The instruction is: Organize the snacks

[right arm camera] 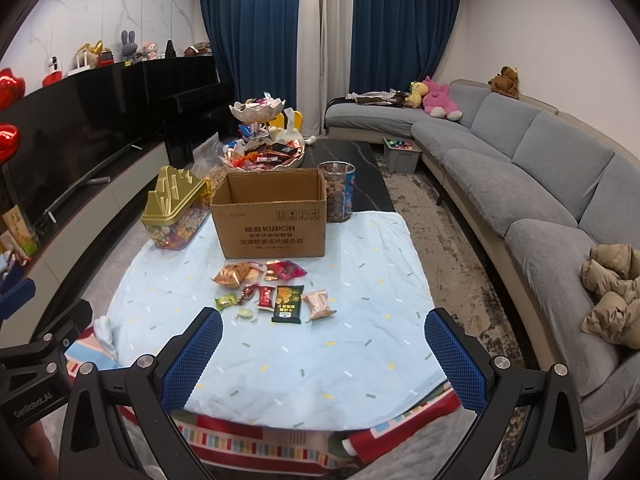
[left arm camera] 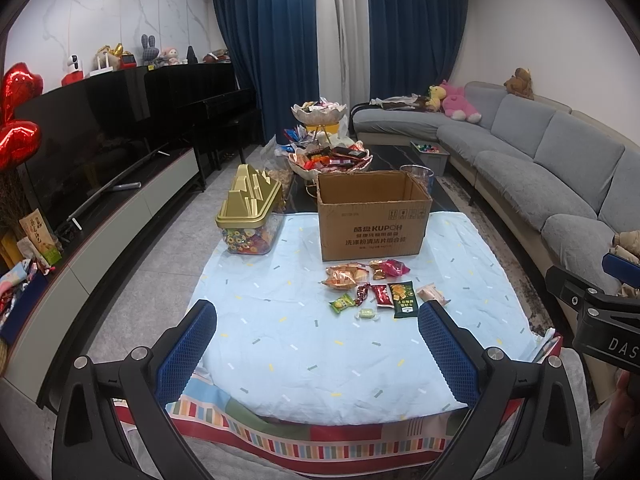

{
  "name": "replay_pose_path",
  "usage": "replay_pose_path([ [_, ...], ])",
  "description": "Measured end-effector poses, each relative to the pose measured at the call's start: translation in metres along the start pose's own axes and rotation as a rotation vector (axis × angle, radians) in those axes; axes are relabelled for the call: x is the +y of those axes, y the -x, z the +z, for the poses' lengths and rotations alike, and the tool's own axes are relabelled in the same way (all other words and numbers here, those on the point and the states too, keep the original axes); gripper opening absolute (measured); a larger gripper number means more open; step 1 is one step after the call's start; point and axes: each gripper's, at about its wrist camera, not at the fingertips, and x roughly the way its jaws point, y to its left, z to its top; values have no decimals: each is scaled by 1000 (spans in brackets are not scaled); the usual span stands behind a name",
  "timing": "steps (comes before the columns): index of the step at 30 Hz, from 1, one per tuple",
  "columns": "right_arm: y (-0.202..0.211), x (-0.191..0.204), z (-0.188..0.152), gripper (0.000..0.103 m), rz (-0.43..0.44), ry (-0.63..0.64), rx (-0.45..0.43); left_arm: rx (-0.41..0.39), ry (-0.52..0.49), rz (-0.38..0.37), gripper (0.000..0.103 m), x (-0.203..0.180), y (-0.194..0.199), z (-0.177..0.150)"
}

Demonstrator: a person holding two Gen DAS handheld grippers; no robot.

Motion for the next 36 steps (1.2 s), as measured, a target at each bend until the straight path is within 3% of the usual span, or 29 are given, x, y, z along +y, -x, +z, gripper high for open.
replay_pose_path([
  [20, -3, 5, 7, 103, 0, 7, -1, 8, -8, -21, 103, -7, -1, 2],
  [36, -49, 3, 16, 103, 14, 38, 3, 49, -79, -42, 103, -11, -48, 9],
])
